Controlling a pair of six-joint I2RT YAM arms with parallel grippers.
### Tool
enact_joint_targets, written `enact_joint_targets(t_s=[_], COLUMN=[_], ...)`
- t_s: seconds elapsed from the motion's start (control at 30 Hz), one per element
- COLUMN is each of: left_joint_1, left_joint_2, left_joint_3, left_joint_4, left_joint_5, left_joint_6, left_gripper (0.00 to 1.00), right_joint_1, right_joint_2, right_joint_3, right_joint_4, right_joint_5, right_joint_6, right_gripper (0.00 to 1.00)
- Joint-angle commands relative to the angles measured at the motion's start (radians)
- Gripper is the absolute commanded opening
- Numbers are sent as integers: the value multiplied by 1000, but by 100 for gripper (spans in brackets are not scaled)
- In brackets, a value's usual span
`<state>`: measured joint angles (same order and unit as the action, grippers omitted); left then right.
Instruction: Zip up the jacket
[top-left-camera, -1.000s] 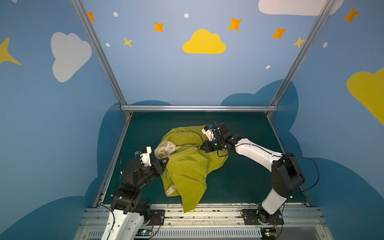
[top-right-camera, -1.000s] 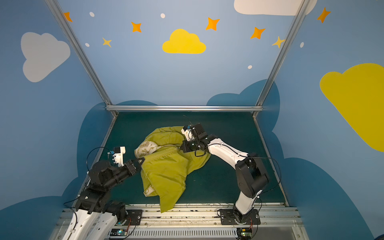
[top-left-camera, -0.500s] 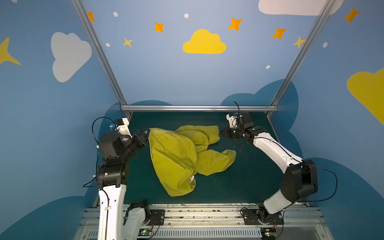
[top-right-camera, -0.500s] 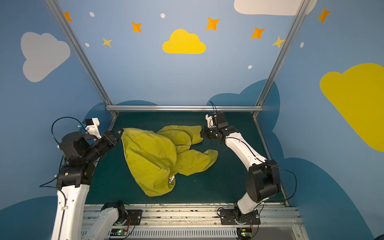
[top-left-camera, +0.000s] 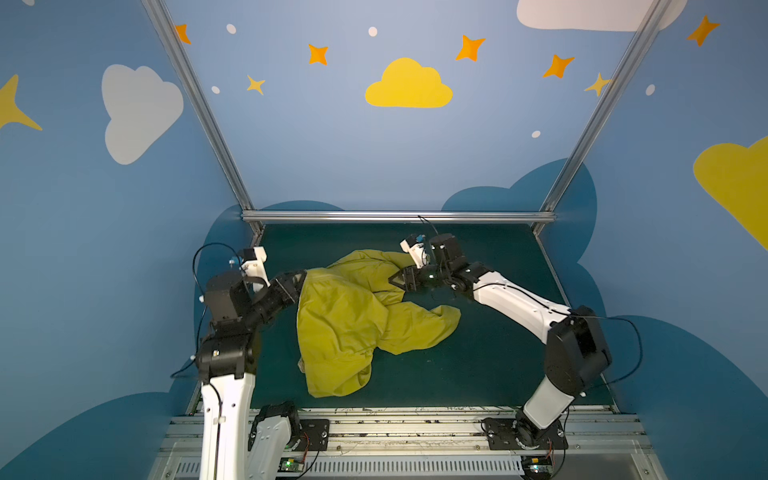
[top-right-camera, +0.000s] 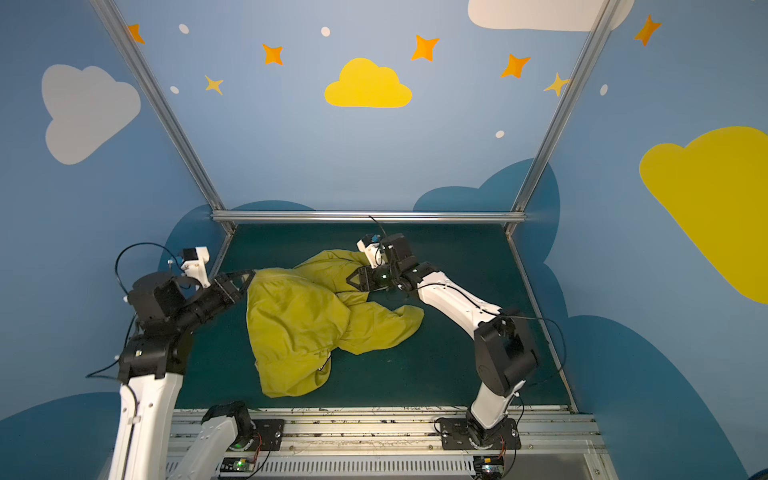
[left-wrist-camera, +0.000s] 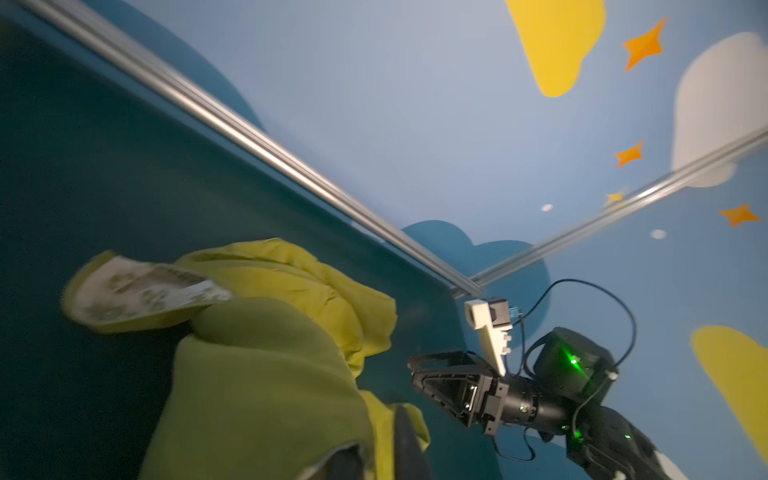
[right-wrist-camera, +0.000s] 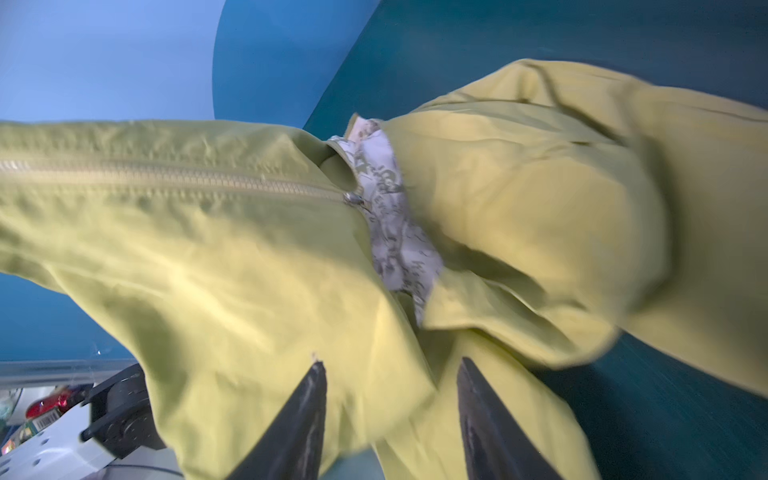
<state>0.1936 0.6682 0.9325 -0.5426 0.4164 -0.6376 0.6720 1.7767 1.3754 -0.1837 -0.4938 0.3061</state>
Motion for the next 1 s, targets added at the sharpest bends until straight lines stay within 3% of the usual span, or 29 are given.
enact_joint_targets(t_s=[0.0,0.03,0.1,0.23,0.43,0.6,0.77,0.97], left_joint_1=[4,4,5,6,4,-7,-106,-239], left_joint_2=[-108,-124,-141,-113,-58,-5,138,382], left_joint_3=[-96,-107,-103,-54,-119,-228,-279,-220], left_joint_4=[-252,-278,-310,-329,-276,-144,-29,20], left_joint_5=[-288,-300,-328,-377,-336,-205,-191,-303], left_joint_6=[-10,-17,-13,22,-3,-41,-28,56], left_gripper=[60,83,89,93,99,99,99,99], right_joint_1=[54,74,108,168,208,215,198,153], right_joint_2=[115,153,204,220,241,208,104,96], right_joint_3=[85,115,157,90,2,7,21,47], right_joint_4=[-31,-51,-107,-86,-82,-133,-151,-162], right_joint_5=[26,25,40,75,81,51,81,63], right_joint_6=[-42,-45,-35,-42,-21,-31,-16,4], right_gripper=[55,55,55,53,46,42,42,42])
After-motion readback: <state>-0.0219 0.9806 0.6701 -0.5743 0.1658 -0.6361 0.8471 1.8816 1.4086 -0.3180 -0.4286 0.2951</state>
